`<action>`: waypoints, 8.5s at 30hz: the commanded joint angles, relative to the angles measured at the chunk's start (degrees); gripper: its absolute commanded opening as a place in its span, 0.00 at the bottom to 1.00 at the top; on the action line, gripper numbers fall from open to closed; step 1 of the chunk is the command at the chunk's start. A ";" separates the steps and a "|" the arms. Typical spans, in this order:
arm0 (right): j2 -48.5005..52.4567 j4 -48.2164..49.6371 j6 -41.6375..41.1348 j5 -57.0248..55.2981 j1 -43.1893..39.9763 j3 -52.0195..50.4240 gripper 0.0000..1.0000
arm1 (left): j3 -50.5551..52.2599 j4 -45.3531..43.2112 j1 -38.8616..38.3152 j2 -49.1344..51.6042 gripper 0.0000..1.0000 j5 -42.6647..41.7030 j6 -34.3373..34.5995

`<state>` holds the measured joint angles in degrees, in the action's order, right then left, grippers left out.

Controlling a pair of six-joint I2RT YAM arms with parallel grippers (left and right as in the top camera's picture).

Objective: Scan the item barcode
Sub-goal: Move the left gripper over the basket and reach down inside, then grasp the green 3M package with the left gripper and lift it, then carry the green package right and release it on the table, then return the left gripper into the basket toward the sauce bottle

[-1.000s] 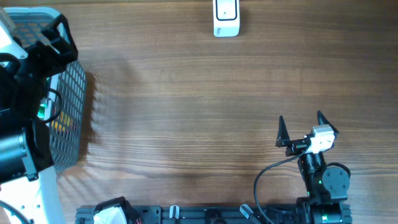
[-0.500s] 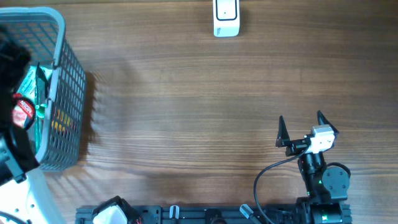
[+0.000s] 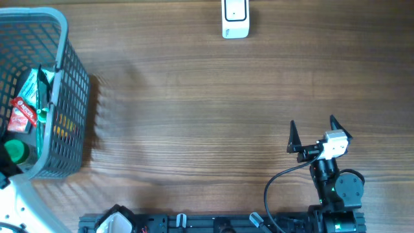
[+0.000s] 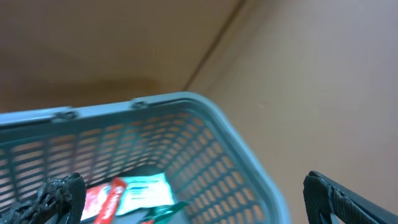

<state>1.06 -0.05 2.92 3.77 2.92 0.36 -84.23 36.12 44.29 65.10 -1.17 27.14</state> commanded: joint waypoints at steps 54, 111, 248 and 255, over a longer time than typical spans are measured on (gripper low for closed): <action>0.07 0.11 0.52 -0.83 0.28 -0.04 1.00 | -1.27 17.29 3.72 22.14 1.00 -14.21 -1.22; 0.11 0.11 0.52 -0.83 0.28 -0.04 1.00 | -27.91 7.37 -2.45 14.88 0.04 -22.95 -7.26; 0.11 0.11 0.52 -0.83 0.28 -0.04 1.00 | -1.18 28.48 -5.68 30.32 1.00 -6.45 36.83; 0.11 0.11 0.52 -0.83 0.28 -0.04 1.00 | -1.18 29.97 -7.45 33.18 0.83 -5.70 36.04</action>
<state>1.17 -0.03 2.94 3.77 2.92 0.36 -85.30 65.25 37.45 97.54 -8.78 64.23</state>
